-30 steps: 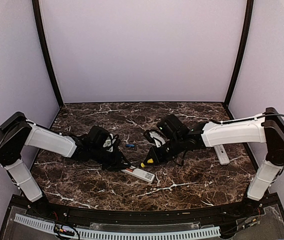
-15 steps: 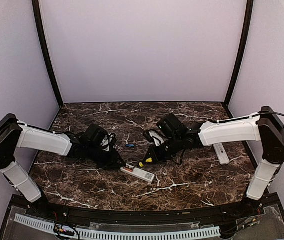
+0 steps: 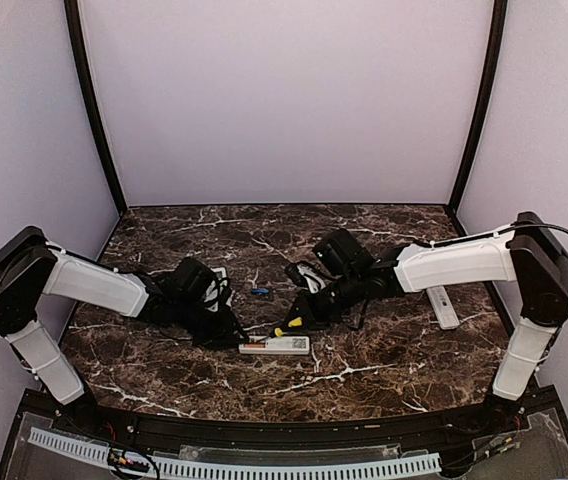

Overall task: Unload the batteries from the remote control
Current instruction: Move the remote control without the battery cover to the center of the board, then hold the remote control without the battery cover at the center of the board.

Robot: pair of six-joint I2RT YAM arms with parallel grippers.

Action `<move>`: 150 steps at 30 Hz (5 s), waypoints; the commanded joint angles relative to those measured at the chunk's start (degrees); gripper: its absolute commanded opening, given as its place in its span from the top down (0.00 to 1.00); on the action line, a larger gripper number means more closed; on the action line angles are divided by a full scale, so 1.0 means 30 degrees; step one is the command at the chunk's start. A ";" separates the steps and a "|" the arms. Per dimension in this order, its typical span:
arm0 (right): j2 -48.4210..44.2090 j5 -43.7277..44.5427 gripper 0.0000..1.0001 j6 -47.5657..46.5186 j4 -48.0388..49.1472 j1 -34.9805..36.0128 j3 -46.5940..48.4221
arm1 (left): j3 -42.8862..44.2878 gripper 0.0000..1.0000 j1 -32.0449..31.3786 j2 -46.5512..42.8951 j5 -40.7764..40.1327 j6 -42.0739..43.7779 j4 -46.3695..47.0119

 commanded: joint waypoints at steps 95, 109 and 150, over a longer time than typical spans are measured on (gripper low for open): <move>-0.8121 0.7190 1.00 0.5593 -0.2553 0.0409 -0.4555 | 0.4540 0.34 -0.3977 0.3110 -0.0140 0.5139 0.0069; -0.6924 0.6907 1.00 0.5686 -0.2130 0.0098 -0.4320 | 0.4943 0.42 -0.4116 0.3891 0.0212 0.5723 0.0004; -0.6186 0.6139 1.00 0.6389 -0.0505 -0.0317 -0.5258 | 0.5809 0.79 -0.4142 0.6109 0.1476 0.6893 0.0236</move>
